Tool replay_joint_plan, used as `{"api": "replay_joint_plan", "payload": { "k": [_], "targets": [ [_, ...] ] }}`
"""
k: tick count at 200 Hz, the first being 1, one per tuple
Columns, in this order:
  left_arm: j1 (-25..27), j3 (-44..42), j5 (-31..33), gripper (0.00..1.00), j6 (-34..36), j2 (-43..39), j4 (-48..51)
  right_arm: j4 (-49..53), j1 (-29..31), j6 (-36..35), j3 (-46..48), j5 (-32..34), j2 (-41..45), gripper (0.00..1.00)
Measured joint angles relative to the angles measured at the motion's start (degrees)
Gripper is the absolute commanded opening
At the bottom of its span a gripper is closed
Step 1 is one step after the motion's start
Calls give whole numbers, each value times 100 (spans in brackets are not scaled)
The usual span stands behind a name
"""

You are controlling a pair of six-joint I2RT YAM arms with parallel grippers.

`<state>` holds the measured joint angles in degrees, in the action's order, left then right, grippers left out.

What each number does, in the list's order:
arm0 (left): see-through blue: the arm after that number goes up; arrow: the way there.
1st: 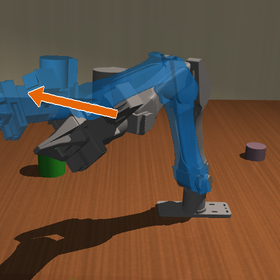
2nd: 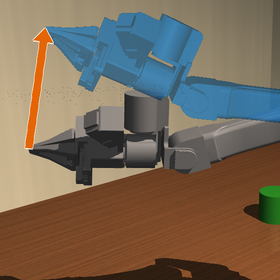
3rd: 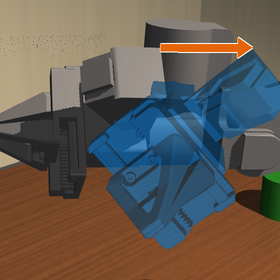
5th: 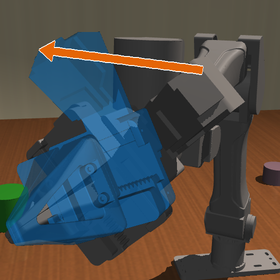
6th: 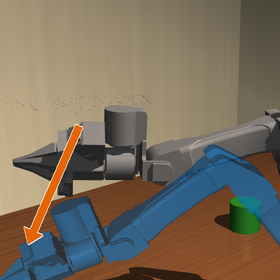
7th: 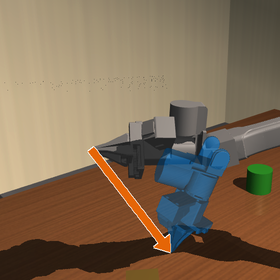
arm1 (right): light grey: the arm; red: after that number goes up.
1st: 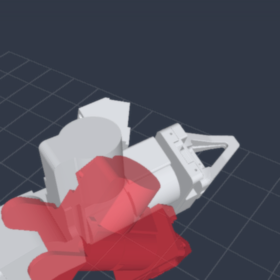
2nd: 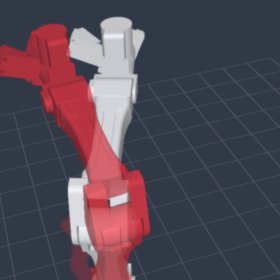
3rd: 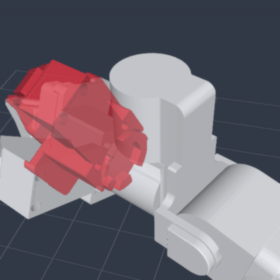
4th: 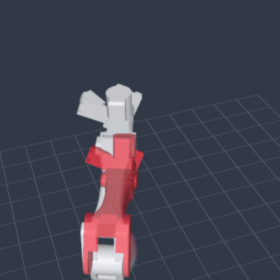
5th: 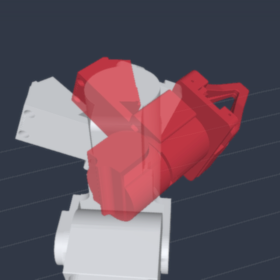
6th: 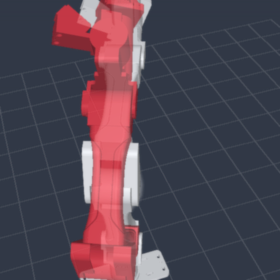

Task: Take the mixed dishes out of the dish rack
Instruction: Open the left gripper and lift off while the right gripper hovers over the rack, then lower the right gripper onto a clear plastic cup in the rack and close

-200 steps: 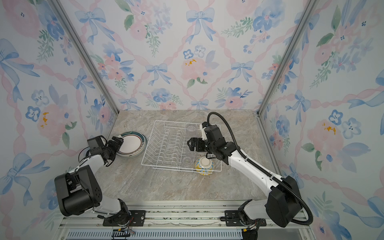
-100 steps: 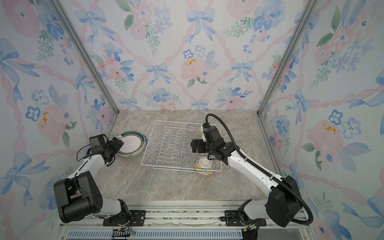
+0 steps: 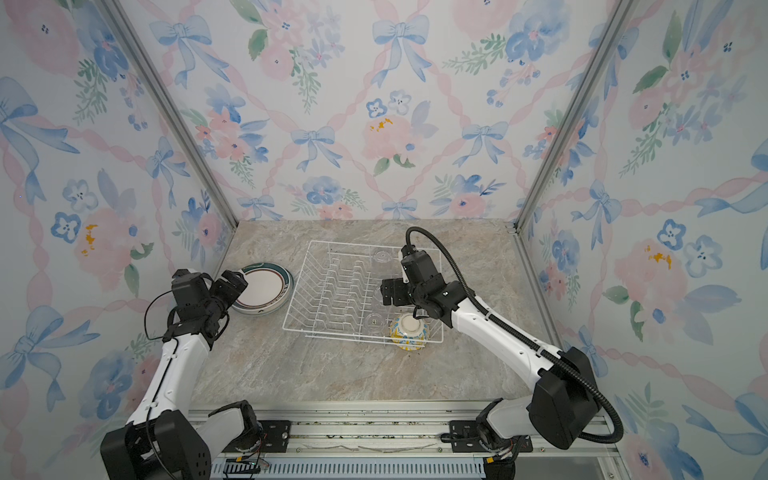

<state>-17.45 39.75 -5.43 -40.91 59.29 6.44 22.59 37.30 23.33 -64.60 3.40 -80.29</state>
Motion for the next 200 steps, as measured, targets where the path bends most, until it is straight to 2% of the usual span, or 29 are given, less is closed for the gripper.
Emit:
{"api": "replay_joint_plan", "payload": {
  "k": [68, 138, 200],
  "targets": [
    [859, -146, -315, 98, -173, -848, 15, -26, -17, 72, -155, -315, -376, 97],
    [2188, -162, -334, 98, -328, -1038, 15, 0, -227, 35, -1104, -420, -1248, 97],
    [2721, -153, -219, 98, -326, -1005, 15, 55, -326, -116, -1919, -380, -2282, 97]
  ]
}}
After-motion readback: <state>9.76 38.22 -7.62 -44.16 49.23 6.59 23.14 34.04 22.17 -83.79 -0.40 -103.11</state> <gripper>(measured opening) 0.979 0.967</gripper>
